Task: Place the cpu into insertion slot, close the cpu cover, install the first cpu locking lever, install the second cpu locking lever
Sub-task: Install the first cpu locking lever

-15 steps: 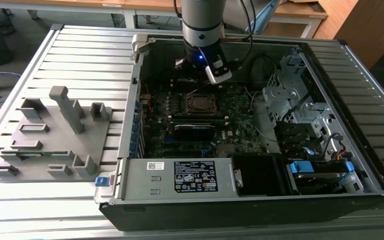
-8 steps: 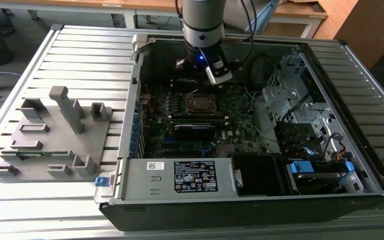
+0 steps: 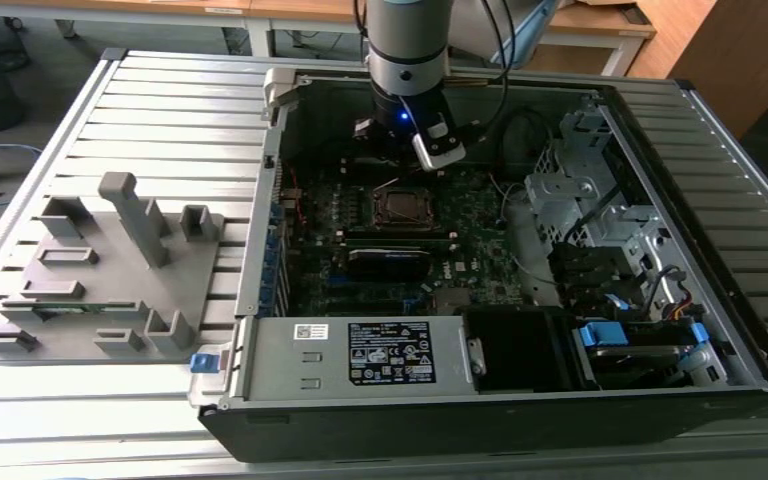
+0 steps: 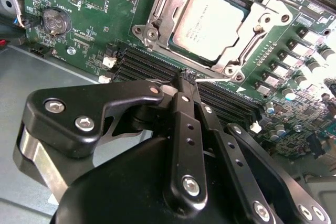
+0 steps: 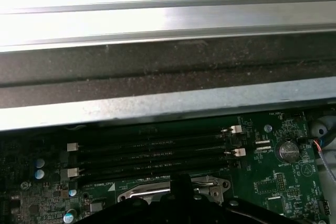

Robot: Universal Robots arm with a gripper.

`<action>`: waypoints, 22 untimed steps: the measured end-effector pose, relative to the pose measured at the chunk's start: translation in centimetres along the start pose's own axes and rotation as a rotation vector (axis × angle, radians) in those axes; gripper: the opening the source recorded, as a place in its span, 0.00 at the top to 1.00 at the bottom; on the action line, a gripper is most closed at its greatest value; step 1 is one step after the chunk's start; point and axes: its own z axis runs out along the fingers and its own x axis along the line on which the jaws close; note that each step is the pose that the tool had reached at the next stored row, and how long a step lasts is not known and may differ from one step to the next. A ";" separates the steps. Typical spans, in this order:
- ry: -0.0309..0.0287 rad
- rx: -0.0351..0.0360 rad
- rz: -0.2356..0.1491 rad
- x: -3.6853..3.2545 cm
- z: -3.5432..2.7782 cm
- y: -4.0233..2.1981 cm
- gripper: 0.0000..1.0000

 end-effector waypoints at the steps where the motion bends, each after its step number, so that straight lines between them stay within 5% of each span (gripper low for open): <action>1: -0.0001 0.0000 0.000 0.00 0.00 0.00 0.90; 11: -0.0013 0.0003 0.005 0.01 0.12 -0.02 0.90; 22: -0.0124 0.0050 0.059 0.05 0.46 0.04 0.90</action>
